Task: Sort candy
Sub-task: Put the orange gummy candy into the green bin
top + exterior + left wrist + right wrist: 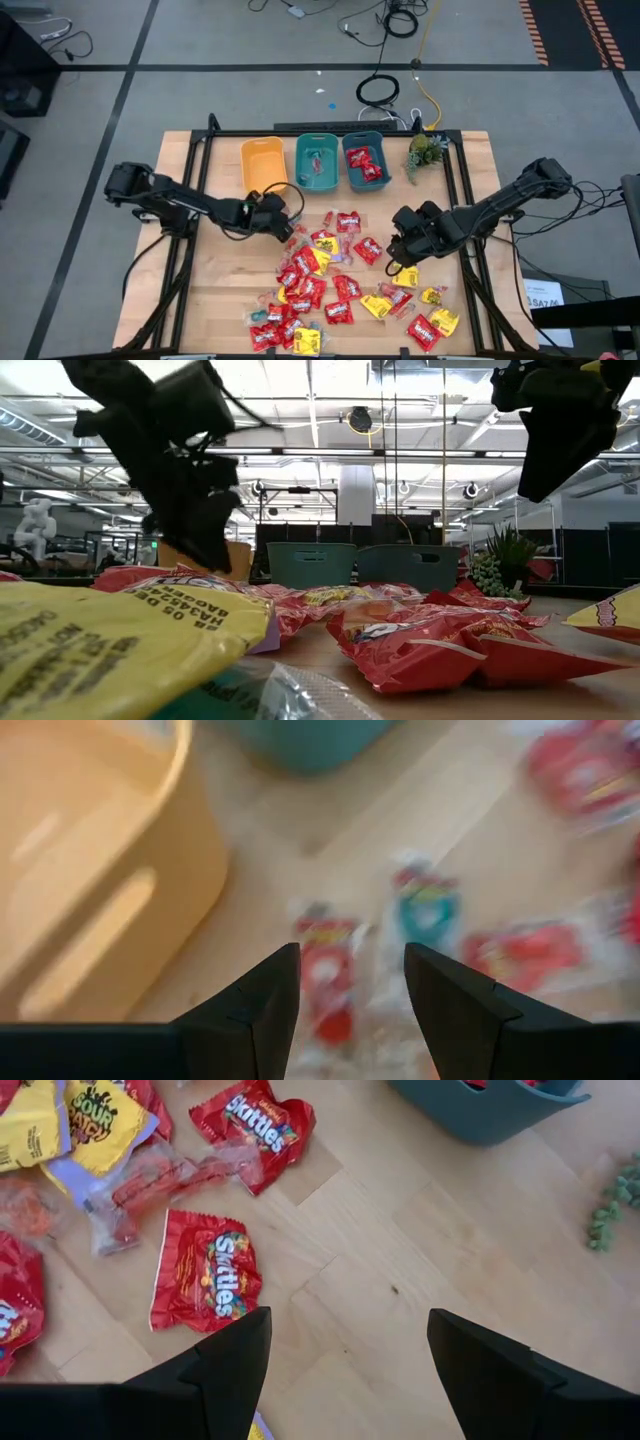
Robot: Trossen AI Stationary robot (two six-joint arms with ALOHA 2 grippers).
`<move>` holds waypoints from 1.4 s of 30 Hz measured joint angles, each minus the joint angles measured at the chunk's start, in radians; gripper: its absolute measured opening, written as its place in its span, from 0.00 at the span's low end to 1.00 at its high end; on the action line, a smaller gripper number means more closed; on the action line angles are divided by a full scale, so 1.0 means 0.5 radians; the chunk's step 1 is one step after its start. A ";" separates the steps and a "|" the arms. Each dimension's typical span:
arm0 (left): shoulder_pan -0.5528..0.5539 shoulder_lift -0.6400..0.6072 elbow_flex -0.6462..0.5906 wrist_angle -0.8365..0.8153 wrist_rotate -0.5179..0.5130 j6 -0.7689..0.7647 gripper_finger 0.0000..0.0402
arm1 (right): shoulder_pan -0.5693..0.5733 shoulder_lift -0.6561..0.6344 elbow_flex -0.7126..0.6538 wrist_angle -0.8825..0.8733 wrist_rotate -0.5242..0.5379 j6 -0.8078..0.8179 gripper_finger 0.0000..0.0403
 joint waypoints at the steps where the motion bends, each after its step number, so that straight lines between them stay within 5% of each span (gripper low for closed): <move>1: 0.000 0.026 0.000 -0.030 -0.006 -0.062 0.48 | 0.003 0.000 0.000 -0.002 0.000 0.000 0.65; 12: 0.000 0.179 0.000 -0.086 0.044 -0.224 0.43 | 0.013 -0.002 0.000 0.004 0.000 0.014 0.65; 24: -0.057 0.049 0.000 -0.093 0.250 -0.233 0.03 | 0.013 -0.002 0.000 0.050 0.109 0.123 0.65; 34: -0.084 -0.231 0.132 -0.107 0.210 -0.235 0.02 | 0.013 -0.002 -0.068 0.159 0.207 0.014 0.64; 42: -0.055 -0.215 0.495 -0.244 0.098 -0.128 0.02 | 0.064 -0.211 -0.657 0.849 -0.055 -0.036 0.59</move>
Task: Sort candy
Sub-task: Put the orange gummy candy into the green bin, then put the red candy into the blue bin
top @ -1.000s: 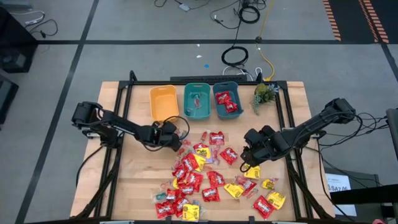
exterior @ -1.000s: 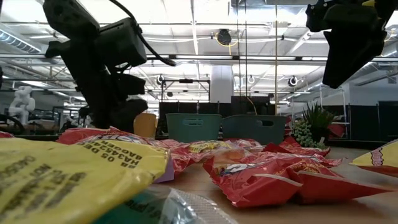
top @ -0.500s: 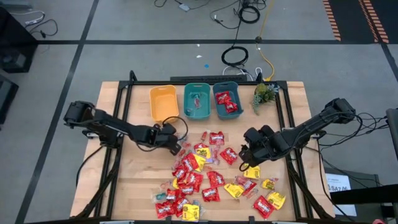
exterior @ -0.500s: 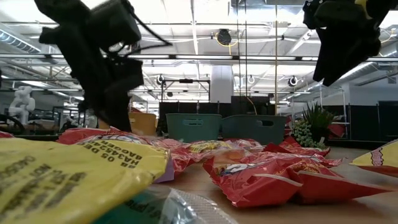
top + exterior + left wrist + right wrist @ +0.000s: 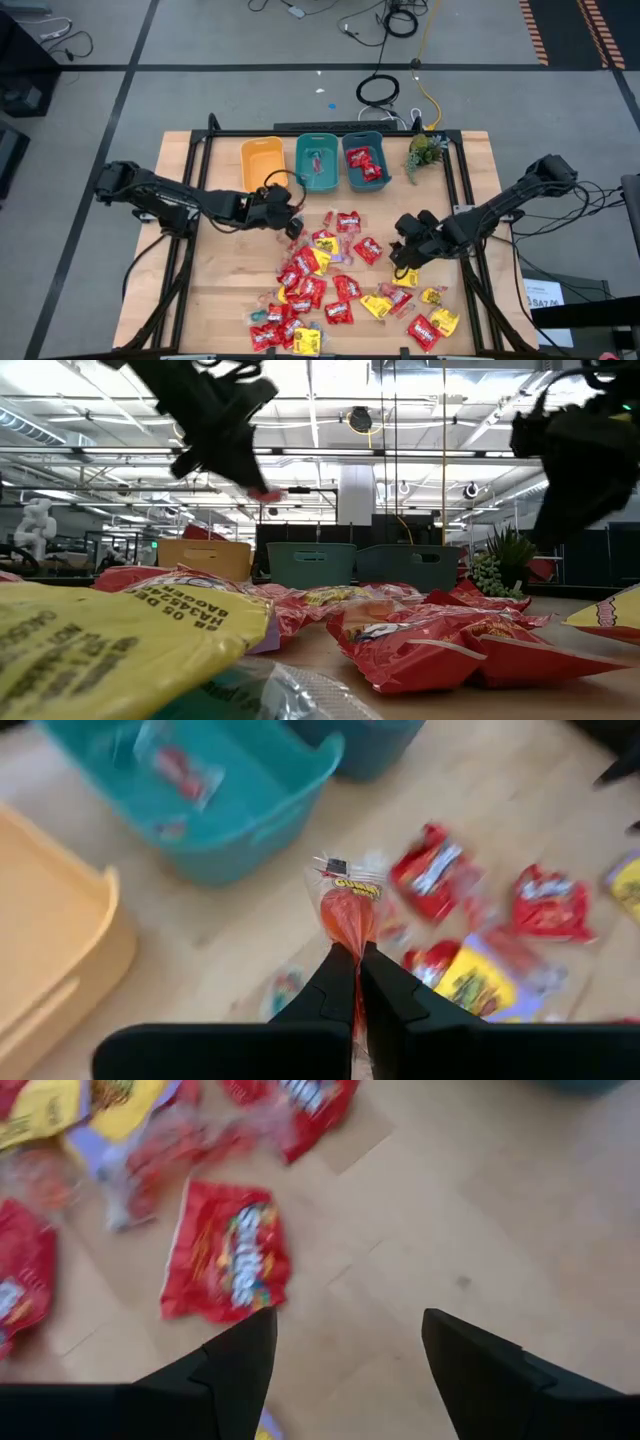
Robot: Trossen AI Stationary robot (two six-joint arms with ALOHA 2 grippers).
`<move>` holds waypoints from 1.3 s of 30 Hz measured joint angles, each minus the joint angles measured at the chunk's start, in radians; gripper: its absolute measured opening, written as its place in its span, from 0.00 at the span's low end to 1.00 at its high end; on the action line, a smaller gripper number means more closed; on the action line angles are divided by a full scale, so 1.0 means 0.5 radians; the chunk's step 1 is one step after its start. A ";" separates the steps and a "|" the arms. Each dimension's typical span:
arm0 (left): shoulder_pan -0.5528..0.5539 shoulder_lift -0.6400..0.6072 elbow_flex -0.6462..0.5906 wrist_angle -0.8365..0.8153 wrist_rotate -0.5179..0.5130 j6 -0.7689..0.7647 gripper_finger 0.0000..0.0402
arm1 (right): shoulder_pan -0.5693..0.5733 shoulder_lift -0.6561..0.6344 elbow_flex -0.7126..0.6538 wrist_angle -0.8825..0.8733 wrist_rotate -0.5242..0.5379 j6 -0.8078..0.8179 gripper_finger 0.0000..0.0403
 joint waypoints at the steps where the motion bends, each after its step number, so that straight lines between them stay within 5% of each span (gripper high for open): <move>1: 0.013 0.010 0.049 -0.013 0.000 0.038 0.02 | 0.008 -0.044 -0.063 0.076 -0.014 0.000 0.59; 11: 0.436 0.207 0.568 -0.098 0.123 0.549 0.02 | 0.022 -0.347 -0.290 0.197 0.104 -0.021 0.56; 20: 0.983 0.397 0.694 -0.071 0.666 0.817 0.03 | -0.022 -0.364 -0.290 0.209 0.114 0.116 0.56; 27: 1.155 0.534 0.694 -0.076 1.109 1.009 0.16 | -0.059 -0.364 -0.290 0.205 0.121 0.279 0.56; 39: 1.285 0.539 0.694 -0.024 1.141 1.223 0.32 | -0.126 -0.364 -0.290 0.211 0.269 0.375 0.56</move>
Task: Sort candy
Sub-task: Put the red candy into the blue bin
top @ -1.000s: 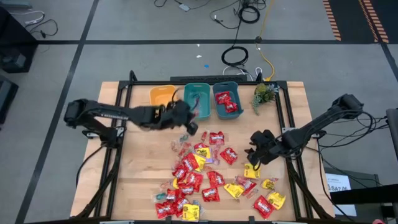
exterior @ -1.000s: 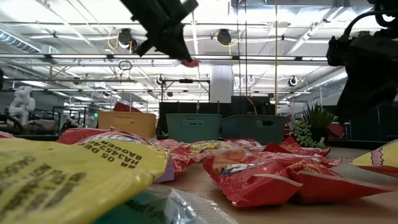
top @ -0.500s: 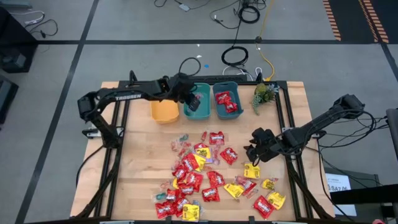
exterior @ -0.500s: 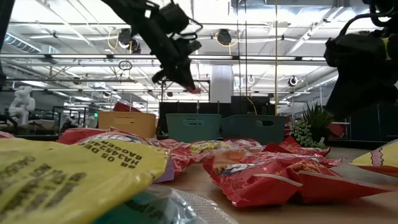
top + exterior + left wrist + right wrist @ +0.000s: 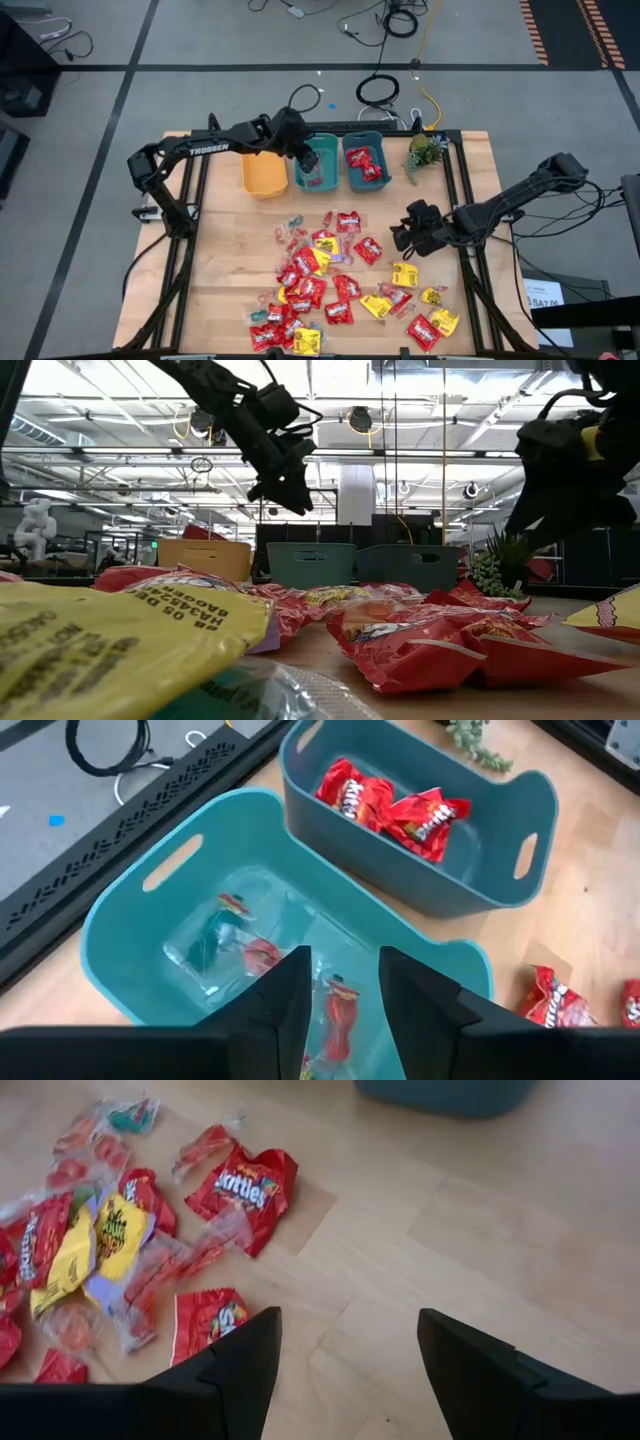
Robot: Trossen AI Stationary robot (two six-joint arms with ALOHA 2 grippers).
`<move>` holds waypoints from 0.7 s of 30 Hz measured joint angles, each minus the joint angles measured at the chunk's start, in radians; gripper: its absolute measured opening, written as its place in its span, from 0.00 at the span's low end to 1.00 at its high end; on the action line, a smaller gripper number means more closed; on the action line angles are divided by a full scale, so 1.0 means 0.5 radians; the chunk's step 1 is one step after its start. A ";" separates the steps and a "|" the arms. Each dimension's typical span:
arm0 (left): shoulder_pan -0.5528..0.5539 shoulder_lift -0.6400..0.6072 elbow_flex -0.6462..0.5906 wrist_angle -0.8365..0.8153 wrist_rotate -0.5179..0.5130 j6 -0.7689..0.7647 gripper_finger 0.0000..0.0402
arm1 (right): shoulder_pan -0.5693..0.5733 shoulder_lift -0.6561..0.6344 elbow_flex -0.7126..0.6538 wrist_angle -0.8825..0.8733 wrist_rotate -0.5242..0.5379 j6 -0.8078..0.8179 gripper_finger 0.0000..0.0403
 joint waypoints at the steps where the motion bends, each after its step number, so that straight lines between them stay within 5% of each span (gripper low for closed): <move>1: 0.002 0.000 0.000 -0.001 0.000 0.001 0.32 | -0.008 0.000 0.000 0.000 0.000 -0.003 0.56; 13: -0.103 -0.208 -0.001 -0.085 0.110 0.093 0.32 | -0.036 0.001 0.000 0.157 -0.007 -0.447 0.56; 21: -0.417 -0.554 -0.230 -0.114 -0.203 0.044 0.32 | -0.092 0.001 0.000 0.535 -0.008 -1.014 0.56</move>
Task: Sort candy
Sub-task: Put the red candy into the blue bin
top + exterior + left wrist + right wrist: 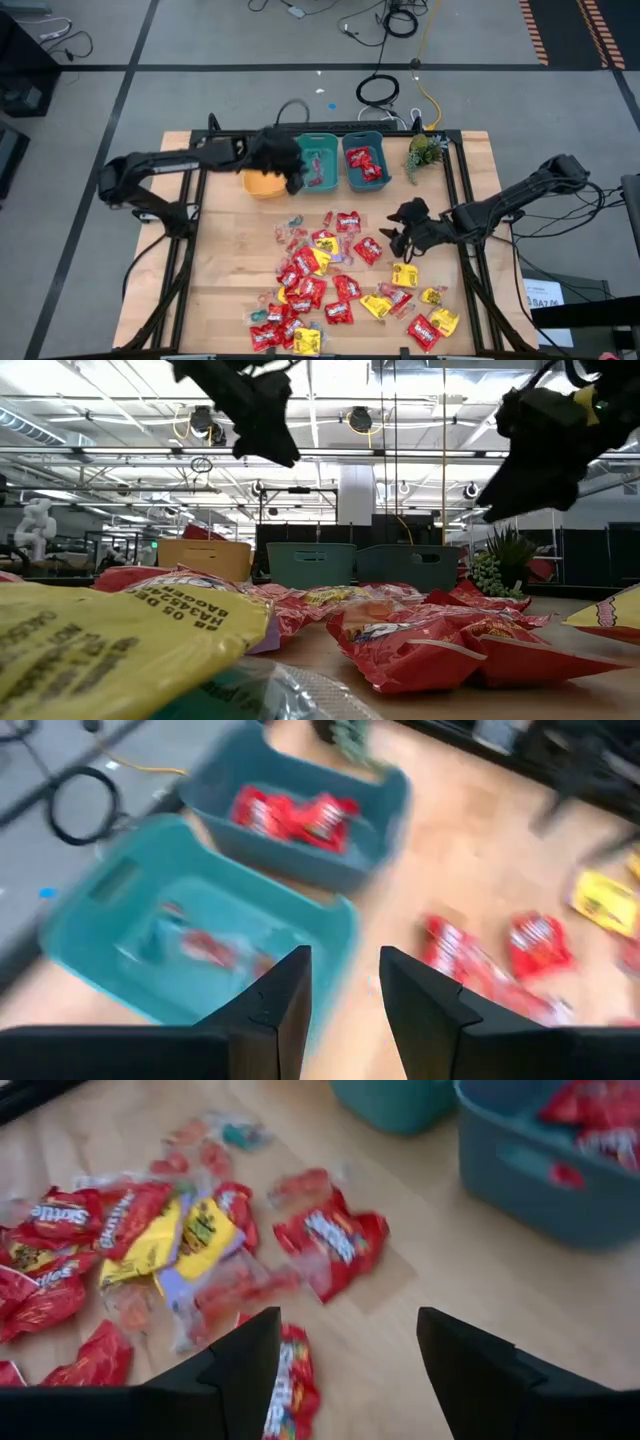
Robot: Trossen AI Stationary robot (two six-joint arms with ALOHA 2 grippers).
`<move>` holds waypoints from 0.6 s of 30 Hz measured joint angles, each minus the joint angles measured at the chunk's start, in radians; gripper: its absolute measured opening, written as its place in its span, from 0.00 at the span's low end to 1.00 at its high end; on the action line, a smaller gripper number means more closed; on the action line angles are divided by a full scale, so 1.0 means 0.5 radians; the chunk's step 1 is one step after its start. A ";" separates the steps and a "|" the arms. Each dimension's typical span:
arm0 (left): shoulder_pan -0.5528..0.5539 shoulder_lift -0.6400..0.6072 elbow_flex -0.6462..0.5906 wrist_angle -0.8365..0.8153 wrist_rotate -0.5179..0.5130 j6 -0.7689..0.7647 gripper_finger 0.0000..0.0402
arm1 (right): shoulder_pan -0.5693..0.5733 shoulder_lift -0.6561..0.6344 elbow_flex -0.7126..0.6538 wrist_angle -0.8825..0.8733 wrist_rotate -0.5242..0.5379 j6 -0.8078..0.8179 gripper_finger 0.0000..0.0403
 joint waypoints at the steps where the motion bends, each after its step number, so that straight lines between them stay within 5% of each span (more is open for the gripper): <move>1: -0.050 -0.048 -0.067 0.009 -0.013 -0.025 0.32 | -0.022 0.000 0.000 0.045 -0.001 -0.061 0.56; 10: -0.499 -0.586 -0.857 0.504 -0.145 -0.503 0.32 | -0.338 0.061 0.001 0.334 -0.369 -0.537 0.56; 18: -0.595 -0.702 -1.036 0.490 -0.069 -0.926 0.32 | -0.561 0.399 0.163 0.339 -0.605 -0.950 0.56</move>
